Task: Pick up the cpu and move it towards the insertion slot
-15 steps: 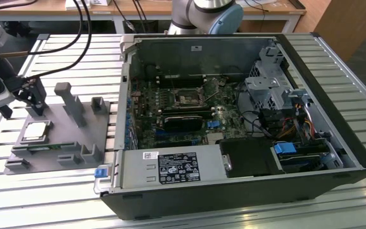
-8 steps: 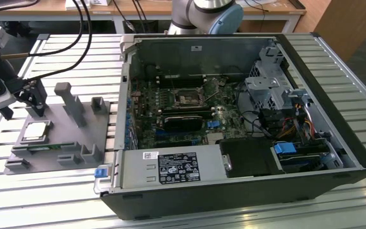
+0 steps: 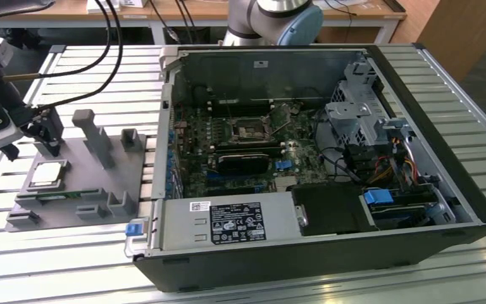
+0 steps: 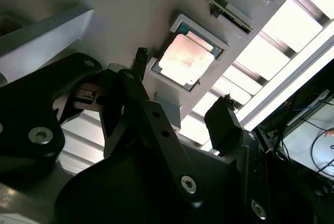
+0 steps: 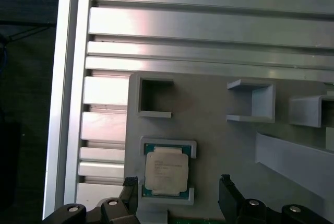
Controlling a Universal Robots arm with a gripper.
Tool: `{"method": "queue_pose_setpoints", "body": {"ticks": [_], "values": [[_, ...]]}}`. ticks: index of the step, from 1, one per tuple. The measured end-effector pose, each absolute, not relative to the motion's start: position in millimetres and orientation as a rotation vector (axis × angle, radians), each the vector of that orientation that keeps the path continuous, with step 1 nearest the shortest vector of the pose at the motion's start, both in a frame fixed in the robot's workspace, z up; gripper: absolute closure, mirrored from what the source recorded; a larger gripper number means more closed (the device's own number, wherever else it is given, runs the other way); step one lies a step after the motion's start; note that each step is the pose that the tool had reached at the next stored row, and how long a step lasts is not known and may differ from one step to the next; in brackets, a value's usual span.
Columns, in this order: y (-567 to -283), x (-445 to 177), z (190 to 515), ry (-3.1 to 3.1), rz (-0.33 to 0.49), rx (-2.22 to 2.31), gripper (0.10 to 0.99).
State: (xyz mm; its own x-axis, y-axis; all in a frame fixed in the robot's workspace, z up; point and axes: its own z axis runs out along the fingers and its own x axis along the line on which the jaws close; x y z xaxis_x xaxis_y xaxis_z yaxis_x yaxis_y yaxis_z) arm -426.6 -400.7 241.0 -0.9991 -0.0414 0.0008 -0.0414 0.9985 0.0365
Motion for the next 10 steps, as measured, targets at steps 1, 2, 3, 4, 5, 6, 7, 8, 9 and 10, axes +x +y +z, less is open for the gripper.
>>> {"method": "queue_pose_setpoints", "body": {"ticks": [1,2,3,4,5,6,7,8,9,10], "values": [[-400.8,-426.6,240.2,-3.139,-0.057,0.065,0.369],[-401.0,-426.8,239.3,-3.139,-0.057,0.065,0.369],[-401.1,-426.8,238.4,-3.139,-0.057,0.065,0.369],[-401.2,-426.9,237.4,-3.139,-0.057,0.065,0.369],[-401.3,-426.9,236.5,-3.139,-0.057,0.065,0.369],[-401.4,-427.0,235.6,-3.139,-0.057,0.065,0.369],[-401.6,-427.0,234.8,-3.139,-0.057,0.065,0.369],[-402.0,-427.0,234.2,-3.139,-0.057,0.065,0.369],[-402.4,-427.0,233.6,-3.139,-0.057,0.065,0.369],[-402.8,-427.0,232.9,-3.139,-0.057,0.066,0.369]]}}
